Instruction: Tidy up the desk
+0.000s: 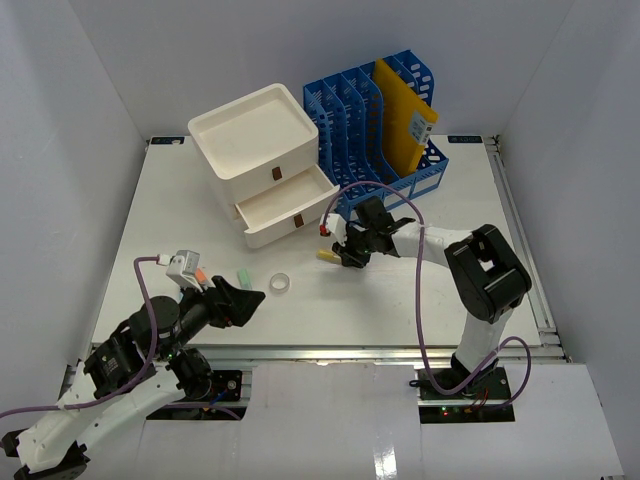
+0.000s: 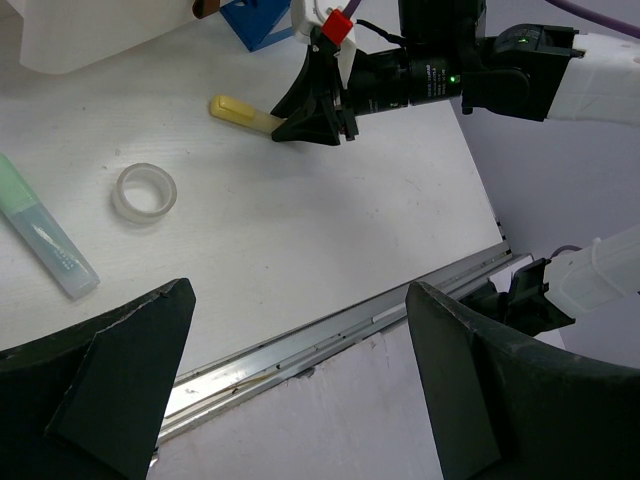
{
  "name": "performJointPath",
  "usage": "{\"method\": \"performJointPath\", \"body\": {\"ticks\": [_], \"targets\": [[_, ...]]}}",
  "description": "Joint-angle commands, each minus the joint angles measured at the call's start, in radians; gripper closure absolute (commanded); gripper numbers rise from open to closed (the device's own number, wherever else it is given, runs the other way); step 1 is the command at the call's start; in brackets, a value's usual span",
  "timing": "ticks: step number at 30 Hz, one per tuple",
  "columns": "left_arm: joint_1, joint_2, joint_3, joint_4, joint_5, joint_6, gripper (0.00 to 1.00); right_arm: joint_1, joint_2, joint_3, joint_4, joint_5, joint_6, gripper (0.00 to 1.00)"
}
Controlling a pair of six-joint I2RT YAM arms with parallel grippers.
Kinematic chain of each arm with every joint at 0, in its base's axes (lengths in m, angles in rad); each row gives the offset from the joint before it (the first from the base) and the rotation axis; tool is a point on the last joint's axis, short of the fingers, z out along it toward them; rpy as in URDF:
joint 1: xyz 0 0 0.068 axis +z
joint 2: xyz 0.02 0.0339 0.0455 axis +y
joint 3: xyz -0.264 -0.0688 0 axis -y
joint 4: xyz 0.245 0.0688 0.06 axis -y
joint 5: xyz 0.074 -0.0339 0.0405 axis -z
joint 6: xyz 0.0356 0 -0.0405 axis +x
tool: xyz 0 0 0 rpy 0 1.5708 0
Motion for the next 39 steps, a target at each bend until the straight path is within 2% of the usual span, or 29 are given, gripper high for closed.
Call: {"method": "performJointPath", "body": {"ticks": [1, 4, 9, 12, 17, 21, 27, 39], "targets": [[-0.001, 0.01, -0.006, 0.006, 0.01, 0.009, 0.02, 0.002, 0.0, 0.004, -0.045, 0.013, -0.039, 0.83], [-0.001, 0.018, -0.005, 0.006, 0.012, 0.01, 0.02, 0.002, -0.041, -0.012, -0.062, 0.01, -0.069, 0.91], [-0.002, 0.024, -0.006, 0.007, 0.011, 0.009, 0.02, 0.004, -0.175, 0.008, -0.183, -0.057, -0.162, 0.92], [-0.002, 0.025, -0.006, 0.008, 0.011, 0.009, 0.02, 0.003, -0.252, 0.062, -0.263, -0.09, -0.222, 0.92], [-0.002, 0.037, -0.005, 0.007, 0.01, 0.009, 0.02, 0.007, -0.298, 0.248, -0.428, -0.132, -0.342, 0.92], [-0.002, 0.047, -0.006, 0.005, 0.01, 0.008, 0.02, 0.023, -0.266, 0.426, -0.462, -0.092, -0.418, 0.92], [-0.002, 0.057, -0.004, 0.002, 0.007, 0.005, 0.02, 0.055, -0.133, 0.612, -0.352, 0.043, -0.428, 0.92], [-0.001, 0.075, 0.0, -0.01, -0.012, -0.006, 0.02, 0.128, 0.078, 0.722, -0.224, 0.149, -0.451, 0.89]]}}
